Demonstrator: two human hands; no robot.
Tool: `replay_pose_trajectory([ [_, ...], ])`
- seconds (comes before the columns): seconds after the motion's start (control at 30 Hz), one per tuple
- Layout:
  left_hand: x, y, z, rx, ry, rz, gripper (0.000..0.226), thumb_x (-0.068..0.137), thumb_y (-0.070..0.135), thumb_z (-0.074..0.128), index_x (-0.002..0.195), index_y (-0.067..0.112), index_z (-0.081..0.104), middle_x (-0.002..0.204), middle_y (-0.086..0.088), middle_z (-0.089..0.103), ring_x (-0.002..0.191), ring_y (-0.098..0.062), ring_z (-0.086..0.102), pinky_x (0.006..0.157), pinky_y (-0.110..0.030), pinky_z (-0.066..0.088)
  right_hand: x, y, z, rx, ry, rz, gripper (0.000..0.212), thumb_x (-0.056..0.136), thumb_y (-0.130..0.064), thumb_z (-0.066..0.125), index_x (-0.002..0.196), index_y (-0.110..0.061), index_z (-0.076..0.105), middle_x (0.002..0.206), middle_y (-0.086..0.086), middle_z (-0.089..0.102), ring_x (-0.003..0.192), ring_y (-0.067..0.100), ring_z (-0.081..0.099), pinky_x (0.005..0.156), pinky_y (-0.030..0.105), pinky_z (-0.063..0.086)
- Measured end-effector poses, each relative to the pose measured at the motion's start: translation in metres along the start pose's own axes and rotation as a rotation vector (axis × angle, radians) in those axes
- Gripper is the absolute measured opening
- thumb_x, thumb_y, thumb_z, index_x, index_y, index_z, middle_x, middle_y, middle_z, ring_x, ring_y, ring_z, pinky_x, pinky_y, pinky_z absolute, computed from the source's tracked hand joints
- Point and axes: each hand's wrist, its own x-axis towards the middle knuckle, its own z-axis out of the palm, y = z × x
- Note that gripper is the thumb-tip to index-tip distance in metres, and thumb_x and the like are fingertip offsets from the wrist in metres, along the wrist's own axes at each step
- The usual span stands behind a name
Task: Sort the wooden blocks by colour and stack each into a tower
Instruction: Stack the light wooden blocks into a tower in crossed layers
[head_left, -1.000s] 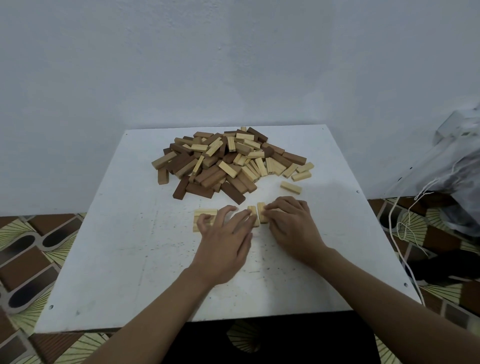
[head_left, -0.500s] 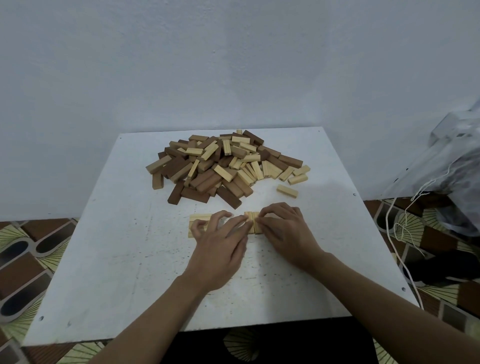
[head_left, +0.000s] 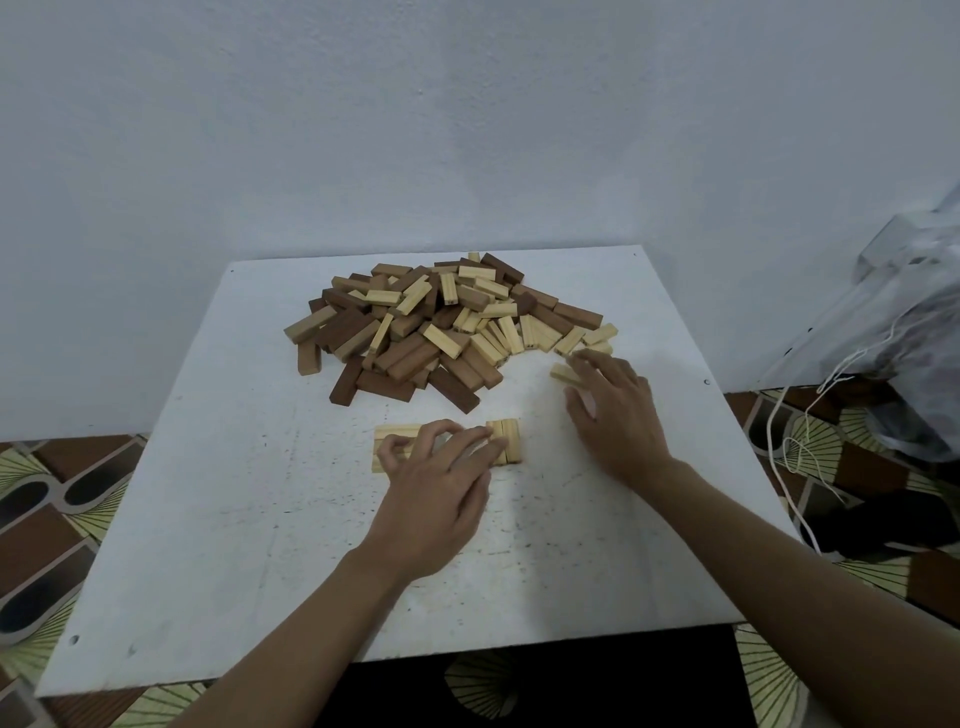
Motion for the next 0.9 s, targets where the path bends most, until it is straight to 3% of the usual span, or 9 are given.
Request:
replay_pose_trajectory([
  [0.1, 0.000, -0.002, 0.002, 0.017, 0.000, 0.006, 0.036, 0.100, 0.034, 0.045, 0.131, 0.038, 0.061, 0.142, 0.017, 0.054, 0.130, -0.015, 0.043, 0.091, -0.054, 0.031, -0.003, 0.006, 0.000, -0.117, -0.072, 0.008, 0.041, 0.098, -0.028, 0.042, 0.130, -0.009, 0.061, 0.137, 0.009, 0.059, 0.124, 0.030, 0.053, 0.095, 0.046, 0.043],
  [0.27, 0.002, 0.000, 0.001, 0.023, -0.006, 0.001, 0.034, 0.100, 0.033, 0.048, 0.131, 0.038, 0.061, 0.143, 0.016, 0.054, 0.132, -0.017, 0.042, 0.093, -0.052, 0.027, -0.021, -0.006, 0.001, -0.153, -0.040, -0.060, 0.032, 0.098, -0.023, 0.049, 0.115, -0.006, 0.070, 0.119, 0.010, 0.064, 0.110, 0.029, 0.057, 0.085, 0.042, 0.046],
  [0.43, 0.001, 0.001, 0.000, 0.024, -0.010, -0.001, 0.034, 0.101, 0.034, 0.046, 0.130, 0.038, 0.062, 0.142, 0.016, 0.054, 0.131, -0.017, 0.041, 0.093, -0.054, 0.029, -0.036, -0.032, 0.002, -0.026, -0.101, -0.099, 0.029, 0.099, -0.024, 0.055, 0.115, -0.007, 0.072, 0.103, 0.004, 0.062, 0.091, 0.017, 0.054, 0.081, 0.029, 0.043],
  [0.63, 0.002, 0.000, 0.003, 0.012, -0.025, -0.010, 0.037, 0.097, 0.031, 0.046, 0.130, 0.037, 0.062, 0.141, 0.015, 0.055, 0.132, -0.017, 0.040, 0.094, -0.053, 0.028, -0.041, -0.046, 0.005, 0.155, -0.164, -0.066, 0.029, 0.097, -0.028, 0.062, 0.111, -0.007, 0.075, 0.097, 0.001, 0.059, 0.089, 0.013, 0.048, 0.079, 0.025, 0.037],
  [0.9, 0.003, 0.002, -0.001, 0.010, -0.004, -0.014, 0.040, 0.096, 0.026, 0.047, 0.131, 0.038, 0.061, 0.139, 0.019, 0.056, 0.127, -0.014, 0.042, 0.090, -0.050, 0.029, -0.041, -0.042, 0.005, 0.160, -0.162, -0.034, 0.063, 0.078, -0.060, 0.070, 0.118, -0.012, 0.073, 0.094, -0.011, 0.050, 0.088, 0.010, 0.045, 0.074, 0.023, 0.034],
])
